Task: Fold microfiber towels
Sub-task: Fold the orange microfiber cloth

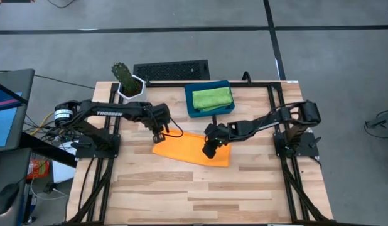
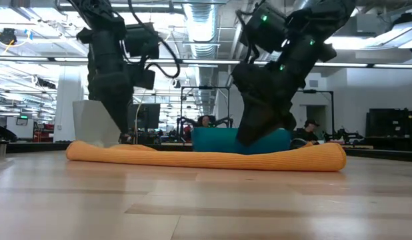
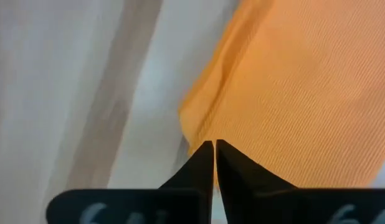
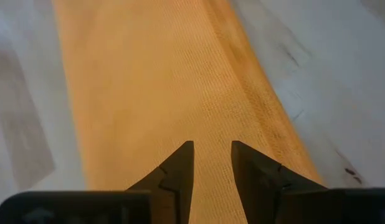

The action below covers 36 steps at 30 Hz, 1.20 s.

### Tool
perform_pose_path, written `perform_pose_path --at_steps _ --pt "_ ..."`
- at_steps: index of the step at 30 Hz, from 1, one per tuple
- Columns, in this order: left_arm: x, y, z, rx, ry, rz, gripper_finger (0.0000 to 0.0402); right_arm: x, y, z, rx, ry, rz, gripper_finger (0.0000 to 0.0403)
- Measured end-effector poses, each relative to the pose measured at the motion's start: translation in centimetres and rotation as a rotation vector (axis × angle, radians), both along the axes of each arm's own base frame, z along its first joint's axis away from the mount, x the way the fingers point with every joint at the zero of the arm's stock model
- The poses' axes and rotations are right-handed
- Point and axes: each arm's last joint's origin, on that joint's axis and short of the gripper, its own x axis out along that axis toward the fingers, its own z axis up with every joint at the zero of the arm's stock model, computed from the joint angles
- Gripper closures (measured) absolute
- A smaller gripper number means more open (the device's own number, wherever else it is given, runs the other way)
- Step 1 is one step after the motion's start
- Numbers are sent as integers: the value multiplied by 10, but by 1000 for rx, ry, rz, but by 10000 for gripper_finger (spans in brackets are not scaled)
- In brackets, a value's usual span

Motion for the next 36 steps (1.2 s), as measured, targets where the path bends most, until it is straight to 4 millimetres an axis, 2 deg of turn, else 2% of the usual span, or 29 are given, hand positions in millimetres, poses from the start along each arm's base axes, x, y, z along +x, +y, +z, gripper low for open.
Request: perform_pose_path --at_steps 7,13,17,20,25,29,32,36 --pt "11 4 18 42 -58 -24 400 -7 -1 27 -26 -71 -17 272" --pt "5 3 11 45 -6 -89 388 -14 -1 38 -42 -66 6 272" --pt "-3 11 4 14 15 -32 337 -16 3 37 -41 -43 22 272" --pt "-11 17 -4 -35 37 36 281 -15 6 35 -40 -38 32 272" --pt "-23 18 -22 -211 9 118 183 -16 9 34 -41 -33 43 272" --pt "-28 16 -33 -252 -9 158 139 -16 9 34 -50 -32 55 272" --pt "-30 15 -36 -265 -13 165 137 -16 9 34 -51 -33 56 272" --pt "-29 16 -36 -259 -21 198 177 -16 9 34 -51 -33 56 272"
